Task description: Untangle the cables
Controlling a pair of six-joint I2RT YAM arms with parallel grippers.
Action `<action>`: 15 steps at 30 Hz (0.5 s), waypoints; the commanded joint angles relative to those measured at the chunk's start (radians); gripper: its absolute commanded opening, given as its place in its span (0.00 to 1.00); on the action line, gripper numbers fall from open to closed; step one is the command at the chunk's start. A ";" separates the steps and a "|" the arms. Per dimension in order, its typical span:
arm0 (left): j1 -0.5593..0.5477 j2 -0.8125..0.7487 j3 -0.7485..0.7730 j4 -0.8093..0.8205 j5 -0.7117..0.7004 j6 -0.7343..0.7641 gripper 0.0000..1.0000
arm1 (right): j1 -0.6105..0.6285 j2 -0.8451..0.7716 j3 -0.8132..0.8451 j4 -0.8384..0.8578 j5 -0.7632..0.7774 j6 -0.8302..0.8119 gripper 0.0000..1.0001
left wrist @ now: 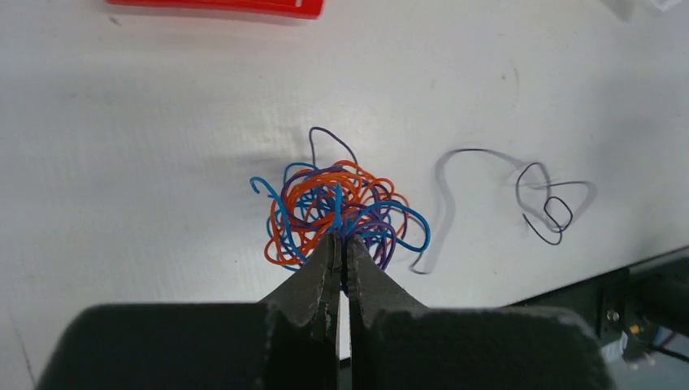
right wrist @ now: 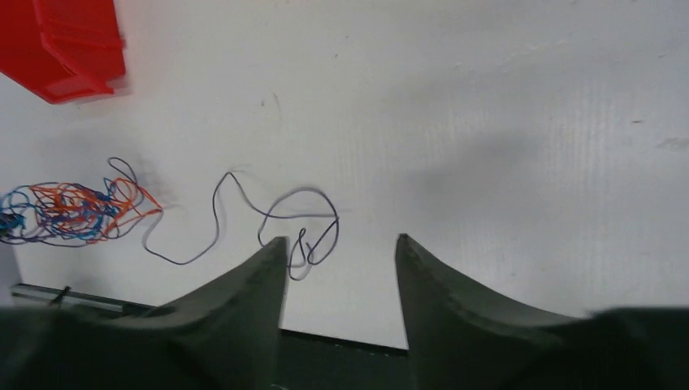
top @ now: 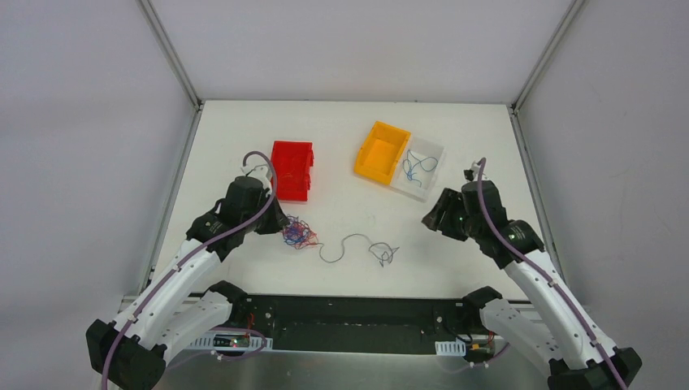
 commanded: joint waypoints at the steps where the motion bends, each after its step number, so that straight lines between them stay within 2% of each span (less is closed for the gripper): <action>1: 0.005 -0.003 0.033 0.087 0.174 0.050 0.00 | 0.008 0.048 0.011 0.079 -0.210 -0.045 0.66; 3: 0.006 -0.011 0.041 0.088 0.174 0.054 0.00 | 0.016 0.049 0.007 0.103 -0.234 -0.057 0.77; 5: 0.005 -0.022 0.048 0.088 0.170 0.056 0.00 | 0.032 0.045 0.000 0.139 -0.271 -0.076 0.82; 11: 0.005 -0.046 0.063 0.088 0.162 0.059 0.00 | 0.164 0.078 0.001 0.260 -0.228 -0.103 0.85; 15: 0.005 -0.058 0.078 0.088 0.171 0.061 0.00 | 0.256 0.158 0.005 0.383 -0.261 -0.131 0.84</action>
